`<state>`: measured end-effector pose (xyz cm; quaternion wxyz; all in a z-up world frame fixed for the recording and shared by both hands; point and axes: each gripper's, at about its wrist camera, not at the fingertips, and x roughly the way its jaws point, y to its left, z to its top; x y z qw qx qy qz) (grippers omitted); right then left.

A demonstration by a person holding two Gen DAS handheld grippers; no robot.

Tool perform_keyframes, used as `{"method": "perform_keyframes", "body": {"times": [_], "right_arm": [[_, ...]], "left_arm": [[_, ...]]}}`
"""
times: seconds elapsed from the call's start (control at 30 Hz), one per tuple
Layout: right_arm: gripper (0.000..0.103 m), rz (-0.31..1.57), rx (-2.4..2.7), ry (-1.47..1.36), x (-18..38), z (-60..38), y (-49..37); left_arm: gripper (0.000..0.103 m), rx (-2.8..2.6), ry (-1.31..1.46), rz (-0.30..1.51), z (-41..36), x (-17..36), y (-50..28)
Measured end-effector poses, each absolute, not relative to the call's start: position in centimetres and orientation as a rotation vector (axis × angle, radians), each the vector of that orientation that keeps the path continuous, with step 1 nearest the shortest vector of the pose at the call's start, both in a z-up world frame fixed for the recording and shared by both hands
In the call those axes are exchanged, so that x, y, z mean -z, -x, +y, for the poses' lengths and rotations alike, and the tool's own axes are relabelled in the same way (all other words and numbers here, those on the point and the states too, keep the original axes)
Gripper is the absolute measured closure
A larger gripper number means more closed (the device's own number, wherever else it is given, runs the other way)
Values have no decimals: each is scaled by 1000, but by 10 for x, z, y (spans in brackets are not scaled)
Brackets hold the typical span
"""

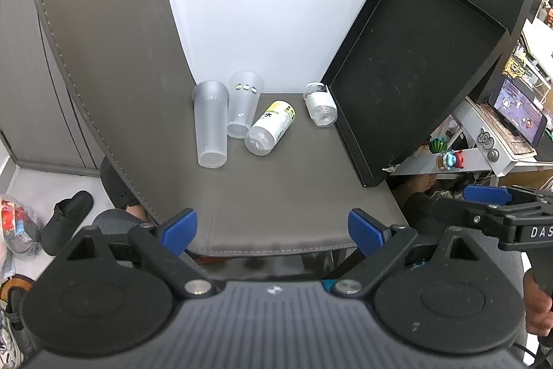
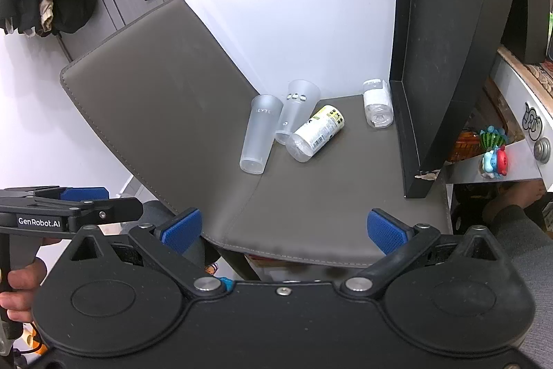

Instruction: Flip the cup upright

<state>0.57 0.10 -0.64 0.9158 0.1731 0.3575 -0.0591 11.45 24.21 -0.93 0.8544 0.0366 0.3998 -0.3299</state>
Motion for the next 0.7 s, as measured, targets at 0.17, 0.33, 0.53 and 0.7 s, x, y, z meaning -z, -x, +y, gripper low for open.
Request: {"method": "perform_keyframes", "body": {"times": [0.17,0.33,0.53,0.7], "right_arm": [[0,736,112,-340,8,3,-7],[0,742,103,-323,9,6,-8],[0,737,115,-326,9,6,-9],[0,733,122,-337,10,6,-7]], "left_arm": [[10,694,-78,847,241,12,-114],[10,693,-79,849,239,12,-114],[10,696,-80,850,239,13,-115],[10,691,-73,853,240,13,-117]]}}
